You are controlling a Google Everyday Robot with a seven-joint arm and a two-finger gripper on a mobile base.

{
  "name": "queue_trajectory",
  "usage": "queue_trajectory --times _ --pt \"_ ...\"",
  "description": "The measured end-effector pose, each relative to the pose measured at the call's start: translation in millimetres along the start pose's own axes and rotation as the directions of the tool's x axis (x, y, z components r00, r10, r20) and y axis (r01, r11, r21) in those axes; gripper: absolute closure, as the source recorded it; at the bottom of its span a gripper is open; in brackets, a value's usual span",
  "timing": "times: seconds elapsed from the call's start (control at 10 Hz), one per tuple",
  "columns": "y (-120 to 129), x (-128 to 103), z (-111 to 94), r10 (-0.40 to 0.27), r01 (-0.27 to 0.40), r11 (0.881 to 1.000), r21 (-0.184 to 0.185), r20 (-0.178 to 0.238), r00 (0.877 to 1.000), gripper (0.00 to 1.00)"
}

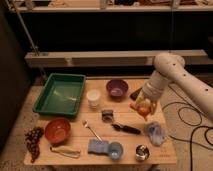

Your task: Place apple in metal cup

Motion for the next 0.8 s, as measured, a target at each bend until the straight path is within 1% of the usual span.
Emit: queue_trajectory --times 0.2,0.6,0.8 --pt "22 -19 -1 -0.009 0.009 1.0 -0.002 0.008 1.0 1.0" --pt "49 -46 0 -0.034 0.034 0.999 -0.01 0.028 0.999 1.0" --pt "70 -63 0 -0.047 0.048 0.999 -0.013 0.037 0.998 1.0"
